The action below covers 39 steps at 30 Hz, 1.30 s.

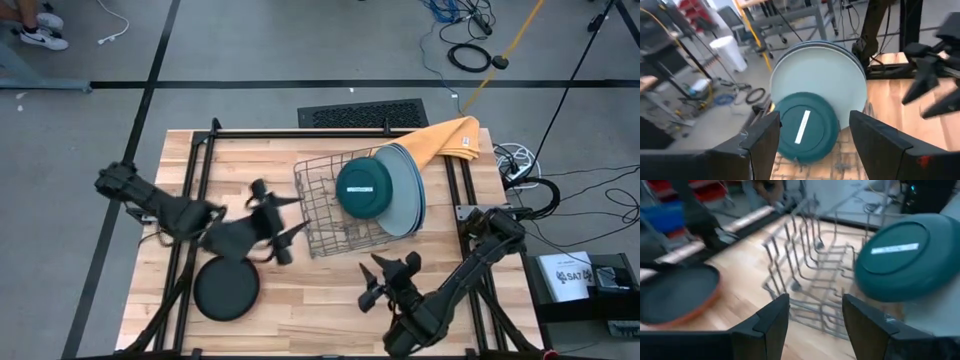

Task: Sort dishes
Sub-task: Put the dark green plate into the green dish rack

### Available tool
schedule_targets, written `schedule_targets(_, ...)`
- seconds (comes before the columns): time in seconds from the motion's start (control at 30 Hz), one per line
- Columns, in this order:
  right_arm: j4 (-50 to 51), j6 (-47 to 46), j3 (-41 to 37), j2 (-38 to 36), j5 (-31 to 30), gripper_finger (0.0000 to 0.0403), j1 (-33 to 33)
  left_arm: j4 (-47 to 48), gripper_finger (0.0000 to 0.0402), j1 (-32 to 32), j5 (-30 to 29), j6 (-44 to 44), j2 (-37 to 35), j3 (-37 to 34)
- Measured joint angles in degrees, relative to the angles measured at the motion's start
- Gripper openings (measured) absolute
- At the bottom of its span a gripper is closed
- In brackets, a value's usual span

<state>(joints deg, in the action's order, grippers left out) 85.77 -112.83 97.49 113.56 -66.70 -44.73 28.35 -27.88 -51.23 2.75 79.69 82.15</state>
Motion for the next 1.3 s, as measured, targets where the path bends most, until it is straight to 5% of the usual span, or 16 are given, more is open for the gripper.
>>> schedule_targets(0.17,0.11,14.22,2.08,-3.12,8.3,0.0176,3.99,6.73,0.024,-8.68,-12.09,6.15,-0.78,-0.02)
schedule_targets(0.4,-3.44,46.9,14.31,-8.36,23.17,0.0176,14.33,19.75,0.024,-15.72,-26.47,19.23,-1.84,-0.09)
schedule_targets(0.6,-4.9,69.13,23.15,-8.44,38.21,0.0176,28.25,23.28,0.024,-16.68,-26.92,22.4,-3.27,-0.09)
schedule_targets(1.03,3.32,102.01,23.49,-6.77,61.61,0.024,53.34,25.04,0.024,-16.78,-26.77,21.98,-3.5,-0.09)
schedule_targets(1.3,4.23,115.87,23.49,-2.91,63.58,0.0247,61.46,25.0,0.024,-16.78,-26.73,22.04,-4.4,-0.09)
